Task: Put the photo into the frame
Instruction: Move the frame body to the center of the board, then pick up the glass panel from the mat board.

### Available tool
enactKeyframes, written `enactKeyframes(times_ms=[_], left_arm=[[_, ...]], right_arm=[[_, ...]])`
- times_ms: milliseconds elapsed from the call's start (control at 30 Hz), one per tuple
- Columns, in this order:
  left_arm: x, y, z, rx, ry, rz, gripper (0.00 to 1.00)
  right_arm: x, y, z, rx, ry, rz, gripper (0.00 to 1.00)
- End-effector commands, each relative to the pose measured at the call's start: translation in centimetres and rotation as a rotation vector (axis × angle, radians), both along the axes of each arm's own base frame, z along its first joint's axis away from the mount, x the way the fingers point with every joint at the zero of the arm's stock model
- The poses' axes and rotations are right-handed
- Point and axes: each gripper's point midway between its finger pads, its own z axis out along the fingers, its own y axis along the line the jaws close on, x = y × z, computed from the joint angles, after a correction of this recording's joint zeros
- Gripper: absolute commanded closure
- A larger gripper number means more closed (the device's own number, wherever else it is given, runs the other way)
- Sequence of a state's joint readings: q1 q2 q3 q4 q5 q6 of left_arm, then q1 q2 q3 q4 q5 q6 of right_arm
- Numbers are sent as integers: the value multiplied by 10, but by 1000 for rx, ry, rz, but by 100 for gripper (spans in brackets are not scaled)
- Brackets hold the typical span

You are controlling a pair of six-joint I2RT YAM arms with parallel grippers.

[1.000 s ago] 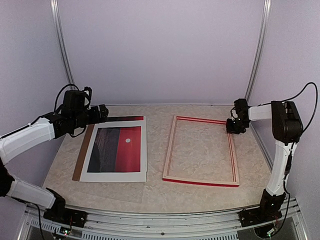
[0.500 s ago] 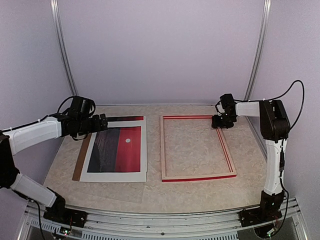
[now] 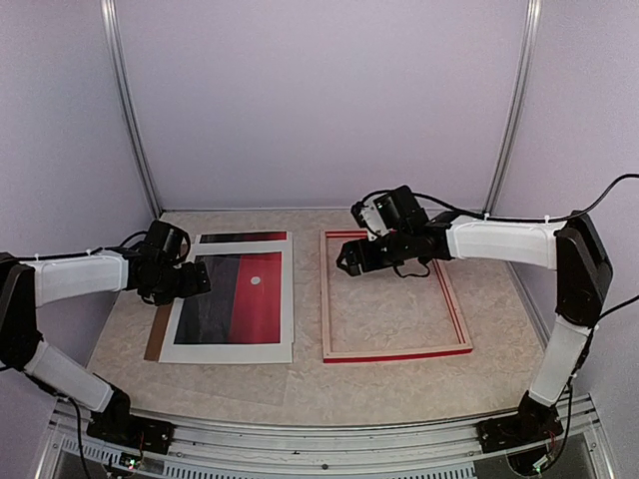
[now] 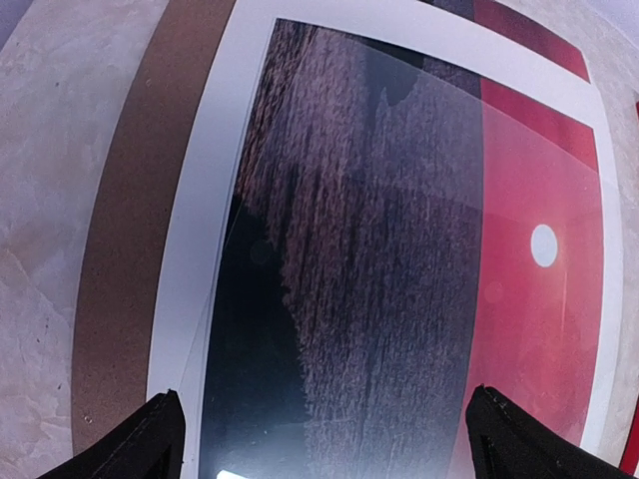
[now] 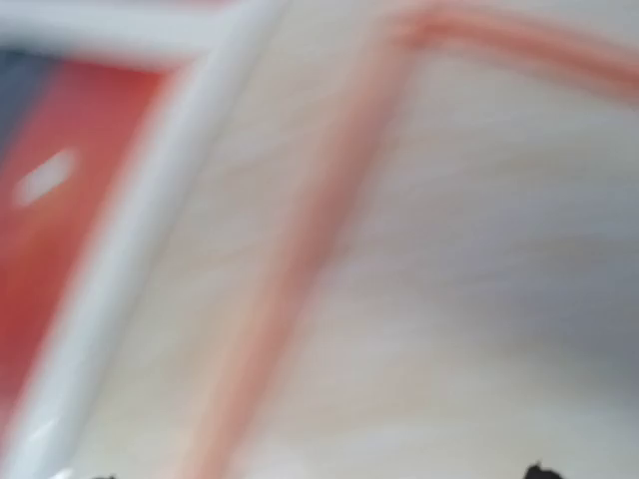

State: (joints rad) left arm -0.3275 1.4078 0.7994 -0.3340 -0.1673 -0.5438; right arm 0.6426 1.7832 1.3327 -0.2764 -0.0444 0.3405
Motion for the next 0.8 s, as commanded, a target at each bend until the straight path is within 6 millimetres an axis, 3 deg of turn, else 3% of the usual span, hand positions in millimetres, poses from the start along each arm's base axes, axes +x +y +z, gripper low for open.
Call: enactKeyframes(times_ms=[0, 133, 233, 333, 533, 767], left_arm=[[-12, 12, -18, -38, 57, 65, 3], [-27, 13, -33, -87, 93, 109, 3], [-39, 11, -37, -130, 96, 126, 2], [-52, 23, -41, -103, 98, 160, 1], [-65, 35, -38, -123, 69, 213, 1], [-72, 52, -43, -113, 35, 282, 1]], right_arm=[[-68, 83, -37, 65, 172, 162, 13], [-115, 136, -56, 81, 264, 281, 15], [-143, 155, -73, 93, 335, 332, 15], [-165, 168, -86, 94, 391, 370, 16], [-186, 173, -104, 79, 460, 365, 18], [-187, 163, -119, 29, 515, 288, 18]])
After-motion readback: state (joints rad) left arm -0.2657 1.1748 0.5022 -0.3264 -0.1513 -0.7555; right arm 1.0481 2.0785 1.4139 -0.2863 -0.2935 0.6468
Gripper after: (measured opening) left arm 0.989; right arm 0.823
